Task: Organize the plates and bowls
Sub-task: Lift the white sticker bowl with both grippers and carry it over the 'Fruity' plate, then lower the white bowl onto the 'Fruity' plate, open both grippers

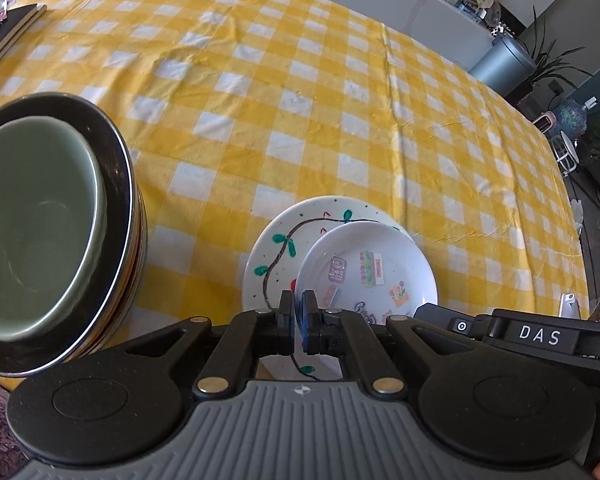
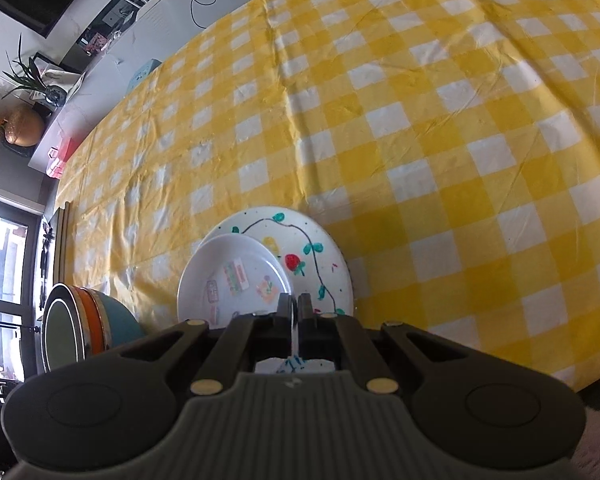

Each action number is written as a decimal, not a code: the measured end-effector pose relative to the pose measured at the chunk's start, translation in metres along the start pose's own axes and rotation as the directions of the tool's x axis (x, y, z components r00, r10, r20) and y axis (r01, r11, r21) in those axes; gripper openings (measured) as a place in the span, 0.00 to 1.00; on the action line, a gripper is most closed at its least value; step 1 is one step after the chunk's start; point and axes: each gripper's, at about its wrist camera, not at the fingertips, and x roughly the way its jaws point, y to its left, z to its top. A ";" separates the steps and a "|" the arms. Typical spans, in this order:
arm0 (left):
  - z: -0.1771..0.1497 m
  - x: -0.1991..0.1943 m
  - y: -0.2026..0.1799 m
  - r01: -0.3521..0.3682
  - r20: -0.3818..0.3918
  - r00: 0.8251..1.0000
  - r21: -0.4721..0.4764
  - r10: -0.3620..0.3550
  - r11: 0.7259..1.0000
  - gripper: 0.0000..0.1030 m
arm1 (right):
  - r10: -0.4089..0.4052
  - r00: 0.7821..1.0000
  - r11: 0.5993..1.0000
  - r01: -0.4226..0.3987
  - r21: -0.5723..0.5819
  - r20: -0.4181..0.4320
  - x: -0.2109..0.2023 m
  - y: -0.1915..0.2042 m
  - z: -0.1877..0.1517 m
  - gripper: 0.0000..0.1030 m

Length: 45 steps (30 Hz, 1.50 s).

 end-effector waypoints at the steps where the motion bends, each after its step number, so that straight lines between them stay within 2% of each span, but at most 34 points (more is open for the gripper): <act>1: 0.000 0.001 0.001 -0.002 -0.001 1.000 -0.003 0.002 1.000 0.03 | -0.008 1.000 1.000 0.008 -0.002 -0.001 0.002 0.000 0.000 0.00; 15: 0.000 0.010 -0.002 -0.031 0.012 0.999 0.010 0.031 0.999 0.03 | -0.070 0.998 0.997 0.070 -0.040 -0.007 0.020 0.007 0.000 0.00; 21: 0.001 0.010 -0.004 -0.034 0.013 0.999 0.026 0.033 0.999 0.03 | -0.069 0.998 0.997 0.069 -0.039 -0.003 0.021 0.008 0.001 0.01; 23: 0.001 0.010 -0.004 -0.034 0.012 0.999 0.028 0.033 0.999 0.05 | -0.068 0.998 0.997 0.068 -0.041 -0.001 0.020 0.008 0.000 0.04; 25: 0.000 0.009 -0.005 -0.037 0.017 0.999 0.041 0.037 0.998 0.15 | -0.071 0.997 0.996 0.071 -0.048 0.008 0.019 0.009 0.000 0.04; 27: 0.000 0.006 -0.008 -0.051 0.029 0.998 0.060 0.050 0.997 0.18 | -0.063 0.998 0.996 0.065 -0.061 0.027 0.016 0.011 -0.001 0.09; 29: 0.000 0.002 -0.011 -0.065 0.041 0.997 0.079 0.062 0.995 0.21 | -0.046 0.998 0.996 0.049 -0.072 0.044 0.012 0.013 -0.001 0.21; 30: 0.000 -0.001 -0.013 -0.070 0.046 0.997 0.085 0.066 0.994 0.23 | -0.038 0.998 0.996 0.042 -0.076 0.052 0.011 0.014 -0.001 0.23; 38: 0.000 -0.029 -0.021 -0.075 0.083 0.994 0.146 0.064 0.986 0.28 | -0.004 0.987 0.993 0.023 -0.116 0.161 -0.008 0.021 -0.002 0.30; 45: 0.005 -0.069 -0.010 -0.156 0.190 0.974 0.189 0.120 0.969 0.35 | 0.017 0.972 0.980 0.030 -0.199 0.233 -0.022 0.038 -0.008 0.37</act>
